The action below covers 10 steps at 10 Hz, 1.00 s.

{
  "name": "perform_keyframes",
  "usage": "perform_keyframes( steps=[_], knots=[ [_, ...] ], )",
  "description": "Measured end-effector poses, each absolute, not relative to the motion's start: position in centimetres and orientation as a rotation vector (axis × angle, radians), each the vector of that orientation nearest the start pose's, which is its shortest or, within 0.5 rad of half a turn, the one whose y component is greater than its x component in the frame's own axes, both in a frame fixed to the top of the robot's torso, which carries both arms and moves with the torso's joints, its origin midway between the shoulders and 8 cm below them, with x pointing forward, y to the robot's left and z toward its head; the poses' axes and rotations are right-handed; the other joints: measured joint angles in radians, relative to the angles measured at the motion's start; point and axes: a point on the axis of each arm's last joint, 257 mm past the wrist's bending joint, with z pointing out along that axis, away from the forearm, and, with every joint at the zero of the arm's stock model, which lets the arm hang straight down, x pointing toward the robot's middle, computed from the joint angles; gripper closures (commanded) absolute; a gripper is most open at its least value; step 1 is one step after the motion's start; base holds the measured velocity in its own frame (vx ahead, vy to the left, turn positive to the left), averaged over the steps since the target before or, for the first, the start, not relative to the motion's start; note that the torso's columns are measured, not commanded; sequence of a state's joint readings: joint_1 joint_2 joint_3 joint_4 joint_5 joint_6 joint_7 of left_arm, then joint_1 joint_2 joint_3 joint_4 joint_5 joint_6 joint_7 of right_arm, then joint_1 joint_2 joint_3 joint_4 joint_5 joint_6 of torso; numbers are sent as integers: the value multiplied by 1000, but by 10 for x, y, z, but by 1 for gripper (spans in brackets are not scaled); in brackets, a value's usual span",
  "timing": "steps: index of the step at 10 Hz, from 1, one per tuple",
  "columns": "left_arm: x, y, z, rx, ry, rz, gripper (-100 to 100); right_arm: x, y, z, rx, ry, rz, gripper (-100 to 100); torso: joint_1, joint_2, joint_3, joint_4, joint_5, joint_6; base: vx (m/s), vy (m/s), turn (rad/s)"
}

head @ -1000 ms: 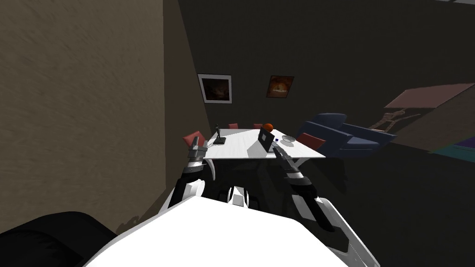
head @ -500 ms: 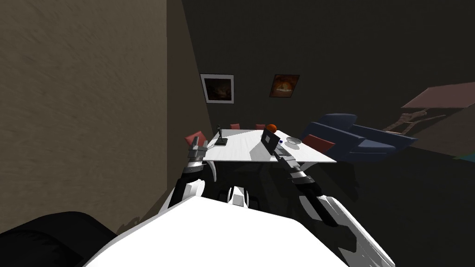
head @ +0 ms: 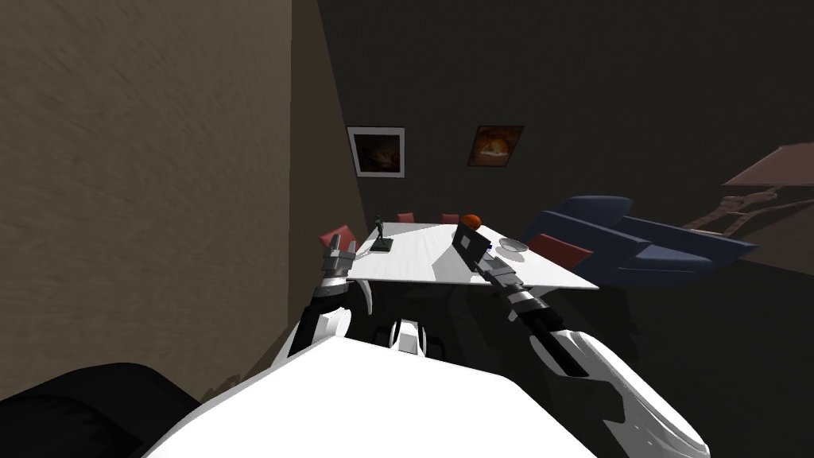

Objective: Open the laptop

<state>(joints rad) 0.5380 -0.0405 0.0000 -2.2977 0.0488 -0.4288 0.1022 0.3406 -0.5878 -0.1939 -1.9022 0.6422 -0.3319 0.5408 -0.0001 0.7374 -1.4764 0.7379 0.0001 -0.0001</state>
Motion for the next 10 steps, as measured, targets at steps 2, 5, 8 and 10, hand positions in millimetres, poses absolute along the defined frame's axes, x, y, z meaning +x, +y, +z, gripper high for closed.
perform_keyframes(
  steps=[2,5,8,10],
  knots=[
    [347,295,6,-827,570,-1391,0,448,-381,-116,-451,1395,-176,-100,0,1,1,0,0,0,63,34,48],
    [347,295,6,-827,570,-1391,0,456,-415,-119,-582,1412,-373,-100,0,1,1,0,0,0,55,34,45],
    [347,295,6,-827,570,-1391,0,462,-450,-116,-696,1415,-550,-100,0,1,1,0,0,0,49,24,39],
    [347,295,6,-827,570,-1391,0,464,-468,-111,-759,1411,-647,-100,0,1,1,0,0,0,43,22,34]
  ],
)
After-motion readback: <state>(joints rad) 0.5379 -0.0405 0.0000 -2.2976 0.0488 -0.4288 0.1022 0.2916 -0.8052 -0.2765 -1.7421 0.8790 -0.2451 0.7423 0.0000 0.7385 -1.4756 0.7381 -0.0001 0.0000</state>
